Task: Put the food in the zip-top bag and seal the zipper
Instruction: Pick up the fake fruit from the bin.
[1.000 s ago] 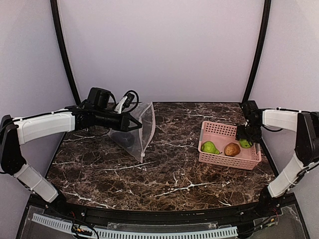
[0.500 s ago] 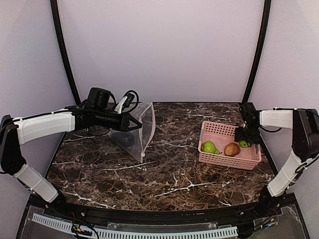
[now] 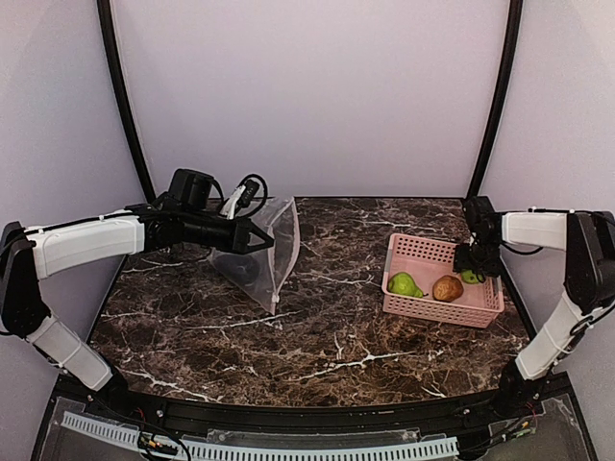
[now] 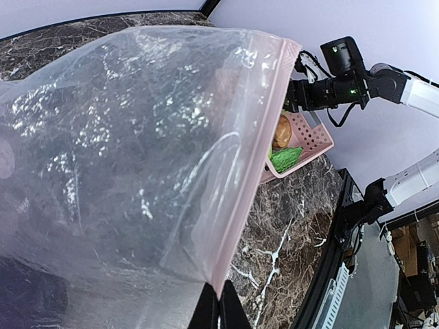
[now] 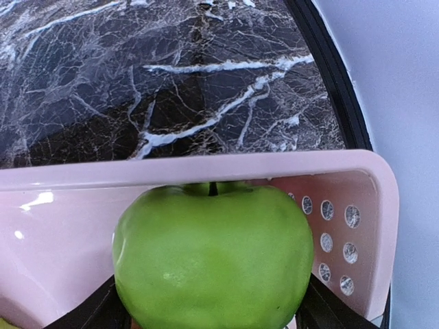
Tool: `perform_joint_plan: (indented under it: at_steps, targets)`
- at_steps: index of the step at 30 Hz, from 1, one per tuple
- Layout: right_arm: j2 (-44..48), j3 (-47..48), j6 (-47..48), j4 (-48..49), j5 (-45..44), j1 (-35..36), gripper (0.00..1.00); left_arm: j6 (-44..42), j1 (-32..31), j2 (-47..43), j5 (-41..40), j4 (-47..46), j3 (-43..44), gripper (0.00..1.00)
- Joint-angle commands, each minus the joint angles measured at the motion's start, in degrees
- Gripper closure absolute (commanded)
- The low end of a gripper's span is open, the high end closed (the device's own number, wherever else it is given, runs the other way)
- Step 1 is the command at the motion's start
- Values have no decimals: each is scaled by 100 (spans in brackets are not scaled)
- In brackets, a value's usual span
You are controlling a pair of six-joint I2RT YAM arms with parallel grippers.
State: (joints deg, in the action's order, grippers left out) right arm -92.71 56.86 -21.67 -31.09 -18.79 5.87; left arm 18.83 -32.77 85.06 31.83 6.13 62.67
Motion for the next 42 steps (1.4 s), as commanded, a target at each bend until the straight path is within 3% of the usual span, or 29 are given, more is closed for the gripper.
perform_joint_plan:
  at_steps: [1,6,10,14,16,22,32,36,42]
  targets:
    - [464,75,-21,13,201,-25,24,-24,17,-229,24,79,132,99]
    - [1126,120,13,-290,353,-18,25,-28,17,-257,23,73,126,99]
    - [1905,204,87,-418,1129,94,25,26,19,-253,167,8,128,99]
    - [2504,341,131,-403,2018,581,26,88,16,-228,276,-80,101,99]
    - [2680,404,95,-500,2011,791,26,90,17,-225,279,-80,104,99]
    - [2691,238,127,-594,1668,820,26,116,17,-233,304,-112,82,99]
    - [2513,21,85,-141,2223,891,27,121,13,-211,304,-116,78,99]
    - [2623,164,66,-125,2519,1351,28,121,8,-186,348,-141,81,99]
    - [2665,294,-208,641,3054,2703,28,123,-24,-190,476,-190,83,99]
